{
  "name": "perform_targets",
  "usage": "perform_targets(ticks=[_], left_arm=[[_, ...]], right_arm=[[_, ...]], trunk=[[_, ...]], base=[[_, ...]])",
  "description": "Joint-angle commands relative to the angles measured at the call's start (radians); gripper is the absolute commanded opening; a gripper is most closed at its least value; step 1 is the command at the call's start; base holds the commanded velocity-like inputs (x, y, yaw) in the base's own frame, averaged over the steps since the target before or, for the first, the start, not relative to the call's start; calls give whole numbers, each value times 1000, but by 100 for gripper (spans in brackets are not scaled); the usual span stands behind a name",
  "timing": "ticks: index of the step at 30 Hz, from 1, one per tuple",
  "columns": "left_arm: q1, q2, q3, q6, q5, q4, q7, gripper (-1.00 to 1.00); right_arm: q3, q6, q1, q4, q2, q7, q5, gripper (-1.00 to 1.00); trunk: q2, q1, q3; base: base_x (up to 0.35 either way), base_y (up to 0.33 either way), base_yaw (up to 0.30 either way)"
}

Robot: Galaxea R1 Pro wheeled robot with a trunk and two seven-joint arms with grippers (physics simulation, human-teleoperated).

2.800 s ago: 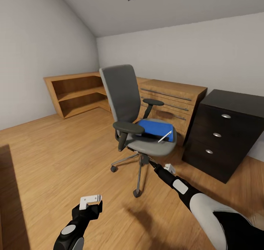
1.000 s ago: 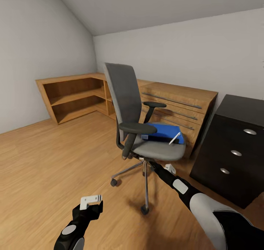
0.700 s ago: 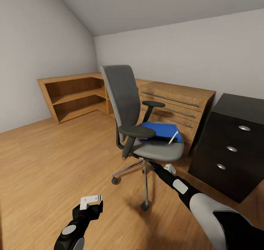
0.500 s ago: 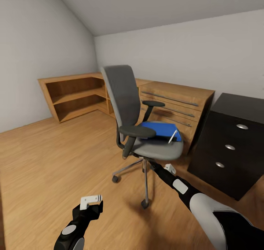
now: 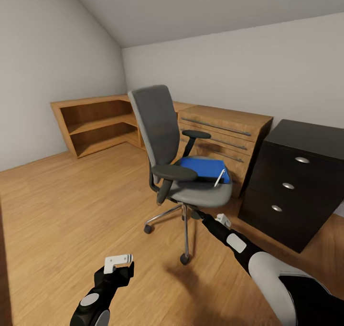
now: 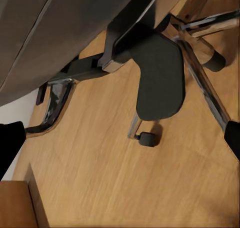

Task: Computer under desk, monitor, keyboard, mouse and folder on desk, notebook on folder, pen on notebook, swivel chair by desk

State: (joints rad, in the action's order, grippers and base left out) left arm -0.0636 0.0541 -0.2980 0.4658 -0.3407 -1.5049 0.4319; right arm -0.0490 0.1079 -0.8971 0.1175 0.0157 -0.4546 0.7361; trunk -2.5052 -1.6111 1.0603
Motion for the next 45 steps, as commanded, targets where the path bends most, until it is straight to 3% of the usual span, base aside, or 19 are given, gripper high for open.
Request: perform_targets(ticks=[1, 5, 18, 34, 39, 45], left_arm=[[-1, 2, -3, 2, -10, -1, 10, 100], [-1, 3, 0, 2, -11, -1, 11, 100], [-1, 3, 2, 2, -11, -1, 11, 100], [-1, 3, 2, 2, -11, -1, 11, 100], [-1, 3, 3, 2, -11, -1, 11, 100], [-1, 3, 3, 2, -11, -1, 11, 100]], right_arm=[[-5, 7, 0, 1, 0, 0, 5, 100], [-7, 4, 0, 1, -2, 48, 7, 100], [-10, -7, 0, 2, -12, 110, 8, 100], [-14, -100, 0, 3, -20, 229, 9, 100], [-44, -132, 0, 3, -30, 259, 29, 100], [-52, -135, 0, 3, -37, 263, 33, 100]], trunk=[[0, 0, 1], [0, 0, 1], [0, 0, 1], [0, 0, 1], [0, 0, 1], [0, 0, 1]], base=[[-42, -68, 0], [-12, -19, 0], [-1, -1, 0], [0, 0, 0], [0, 0, 0], [0, 0, 0]])
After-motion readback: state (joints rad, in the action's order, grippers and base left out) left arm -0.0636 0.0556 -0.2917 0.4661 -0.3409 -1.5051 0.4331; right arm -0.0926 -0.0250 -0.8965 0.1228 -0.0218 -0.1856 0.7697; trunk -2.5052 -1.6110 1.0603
